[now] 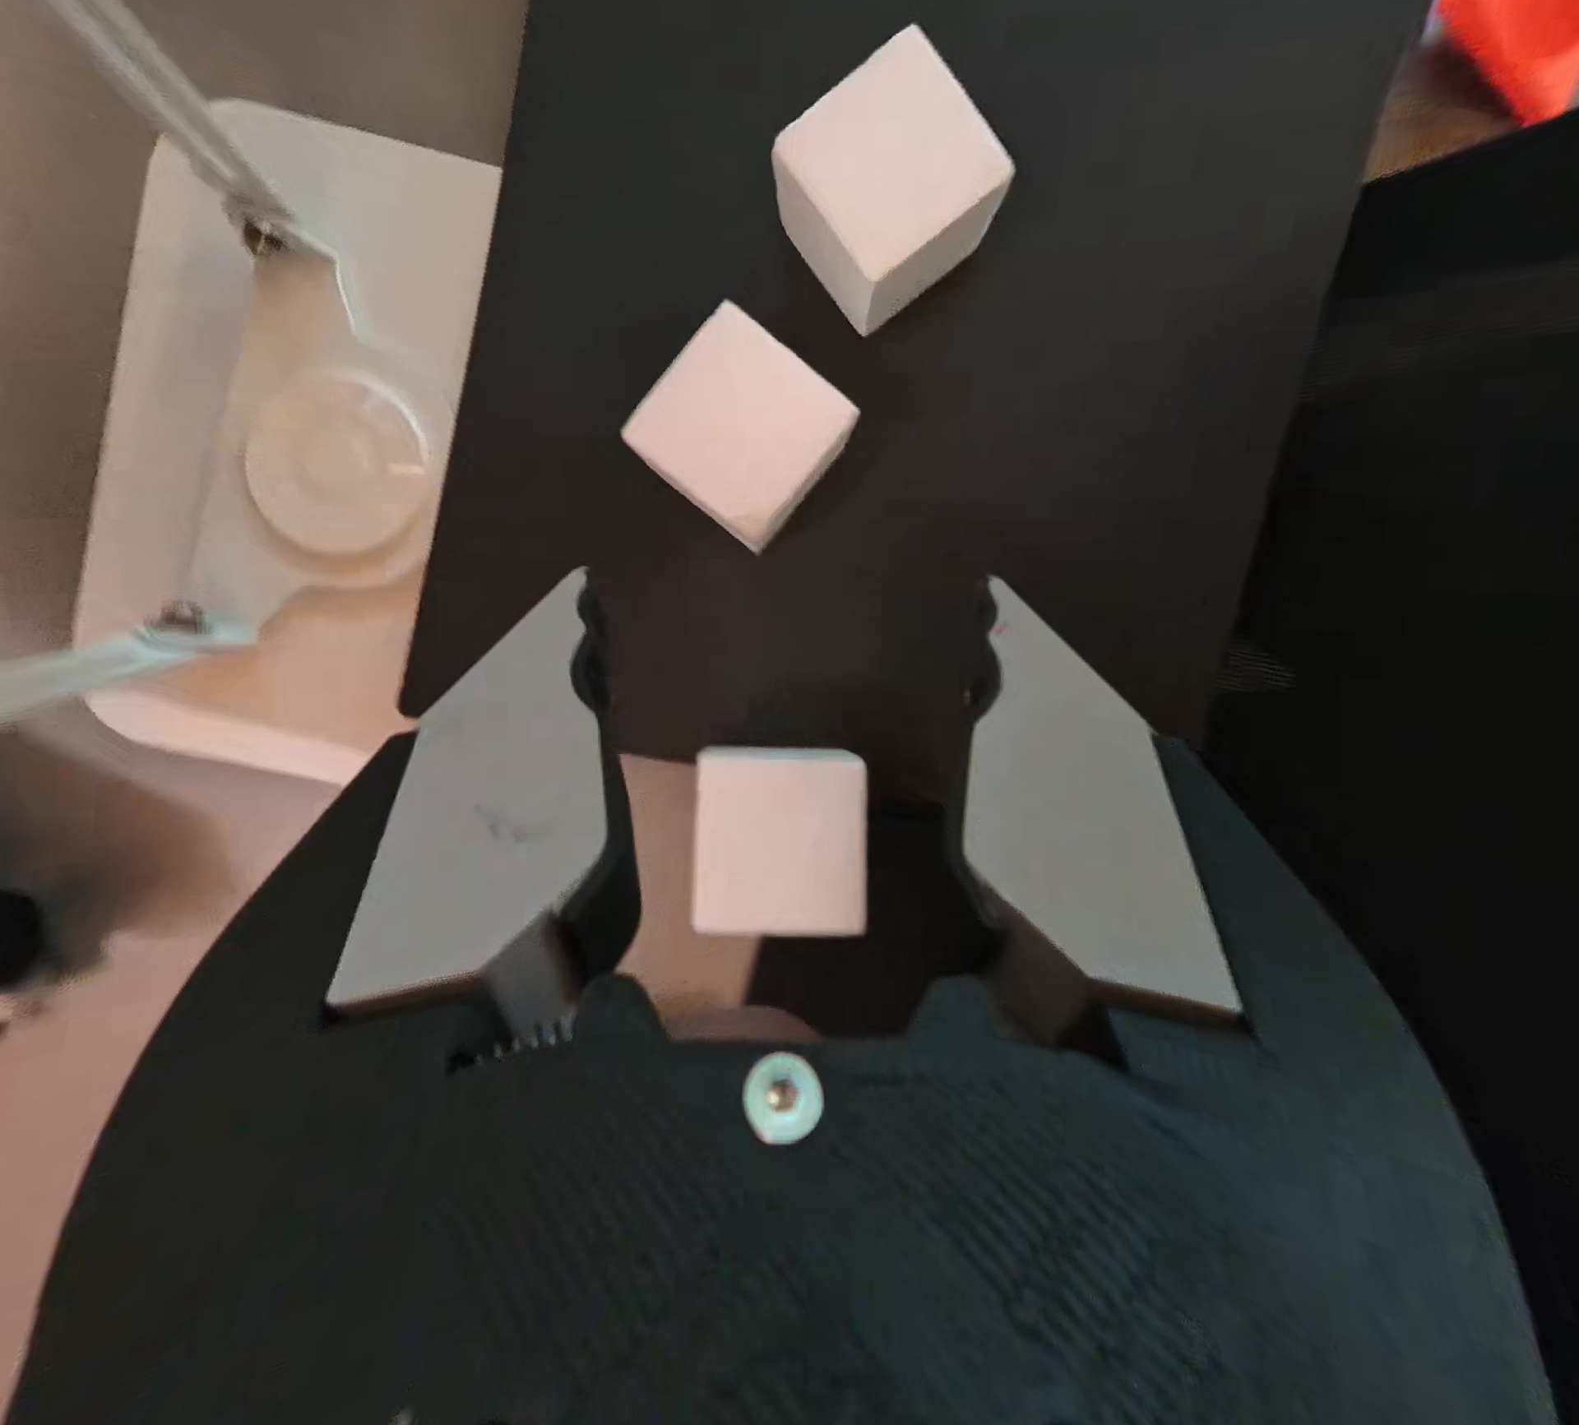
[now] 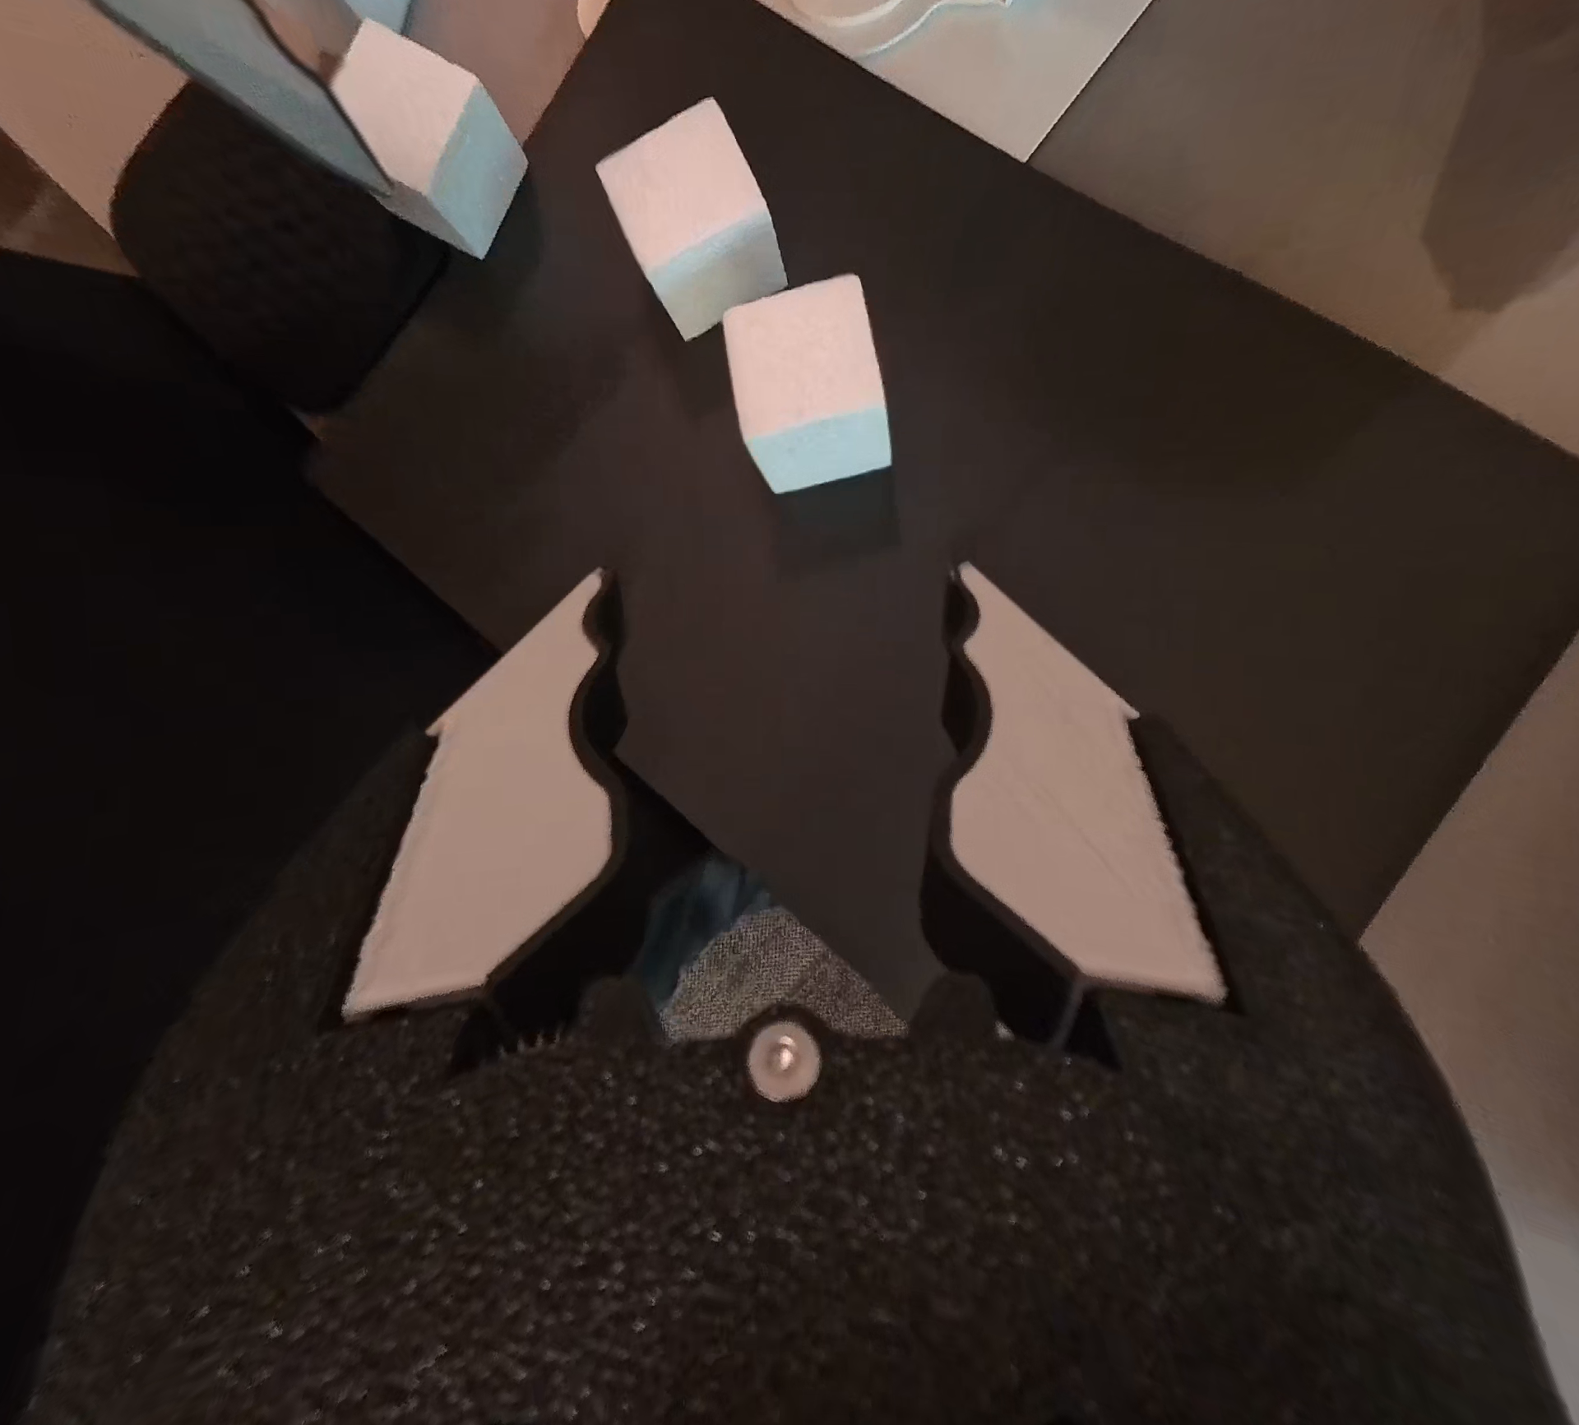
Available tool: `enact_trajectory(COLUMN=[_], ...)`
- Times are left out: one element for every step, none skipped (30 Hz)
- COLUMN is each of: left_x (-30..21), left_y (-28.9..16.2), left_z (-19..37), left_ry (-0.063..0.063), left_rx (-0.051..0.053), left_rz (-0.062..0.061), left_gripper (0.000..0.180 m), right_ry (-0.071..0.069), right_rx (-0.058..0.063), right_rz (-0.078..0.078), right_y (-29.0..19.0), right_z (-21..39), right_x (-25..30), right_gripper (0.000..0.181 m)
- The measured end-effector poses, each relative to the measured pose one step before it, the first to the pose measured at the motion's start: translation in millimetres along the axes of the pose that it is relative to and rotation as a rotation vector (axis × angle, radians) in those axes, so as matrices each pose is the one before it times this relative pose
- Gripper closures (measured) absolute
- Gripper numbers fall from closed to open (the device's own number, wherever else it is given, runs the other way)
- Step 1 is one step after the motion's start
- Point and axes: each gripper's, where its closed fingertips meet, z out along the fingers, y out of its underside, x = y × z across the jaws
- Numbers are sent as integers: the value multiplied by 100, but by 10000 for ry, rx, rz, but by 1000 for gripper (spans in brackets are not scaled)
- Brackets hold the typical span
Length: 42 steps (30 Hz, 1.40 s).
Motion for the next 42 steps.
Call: enact_trajectory(left_x=[-402,-176,-236,-287,-118,70,139,13,53,134,35,-95,10,176,96,187,251,287,195,61,23,10,-12,-71,-137,-255,-312,-380,-438,-570,-624,-748,-901,-957,-1016,-1083,-1060,-947,-914,-1021,-1171,-1323], left_y=[-332,-299,-270,-158,-112,-95,-19,98,132,73,31,25,-40,23,168,204,184,172,187,160,111,46,-30,-48,-55,-65,-72,-156,-278,-345,-332,-303,-283,-251,-279,-279,-361,-537,-673,-749,-715,-663], left_z=[1019,931,801,695,599,544,536,529,532,494,363,171,-30,-84,-118,-199,-286,-401,-516,-622,-746,-859,-950,-1010,-1026,-1027,-1021,-1038,-1037,-1010,-929,-843,-747,-646,-563,-504,-484,-494,-471,-402,-271,-96], left_ry=[-6,130,40,-42,19,130,167,72,55,56,-47,-179,-149,-61,-118,-85,-68,-37,-88,-154,-161,-142,-135,-131,-130,-163,-151,-158,-145,-150,-96,-86,-113,-104,-138,-185,-188,-132,-104,-139,-182,-224], left_rx=[-382,-352,-313,-323,-297,-278,-299,-318,-270,-171,-108,-60,7,-20,-60,-22,50,88,96,137,183,227,282,293,292,296,300,338,403,395,338,261,198,143,123,91,98,151,181,147,39,-55], left_rz=[351,311,332,381,321,188,77,-7,-106,-208,-256,-260,-217,-252,-234,-158,-124,-114,-120,-113,-117,-139,-150,-153,-154,-168,-151,-135,-124,-139,-151,-156,-149,-123,-110,-95,-77,-86,-101,-111,-88,-90], left_gripper=[95,93,93,93,93,93,93,93,95,96,98,105,113,113,114,114,114,114,114,114,114,114,114,114,114,114,114,114,114,114,114,114,114,114,114,114,114,115,114,115,114,114], right_ry=[-93,-159,-175,-175,-173,-169,-197,-204,-147,-101,-84,-21,36,-35,-140,-163,-133,-109,-33,21,40,95,131,152,219,330,440,598,763,849,831,800,685,442,237,119,133,151,37,-123,-174,-157], right_rx=[-158,-138,-104,-72,-69,-59,-32,-36,-50,-56,-86,-100,-66,-69,-75,-77,-66,2,90,75,64,113,204,253,271,259,199,127,58,9,-18,-83,-238,-300,-183,-166,-240,-217,-85,125,244,214], right_rz=[-151,-142,-118,-110,-102,-85,-83,-101,-123,-139,-165,-231,-243,-149,-49,-44,-87,-97,-63,-61,-41,8,74,147,194,222,237,239,270,360,447,491,495,438,341,267,184,134,166,191,164,92], right_y=[361,244,138,30,-28,-107,-200,-245,-253,-282,-255,-208,-194,-134,-55,48,103,53,-35,46,126,95,19,13,47,139,306,494,698,877,1012,1150,1338,1312,1012,821,744,532,123,-367,-658,-663], right_z=[447,505,530,555,574,603,651,725,801,867,915,878,805,768,678,527,291,17,-222,-387,-522,-707,-912,-1075,-1199,-1301,-1350,-1394,-1412,-1343,-1174,-933,-590,-278,-51,111,217,222,57,-176,-333,-304], right_x=[132,13,-26,-21,3,29,14,46,175,269,286,351,432,303,118,1,-73,-138,-130,-68,-51,26,89,160,300,532,785,1154,1575,1925,2124,2239,2106,1633,1114,702,548,404,49,-403,-664,-782], right_gripper=[105,105,104,103,103,102,102,101,99,99,98,97,97,99,101,105,113,119,121,121,121,121,121,121,121,121,121,121,121,121,121,121,121,121,121,121,121,121,121,121,121,121])
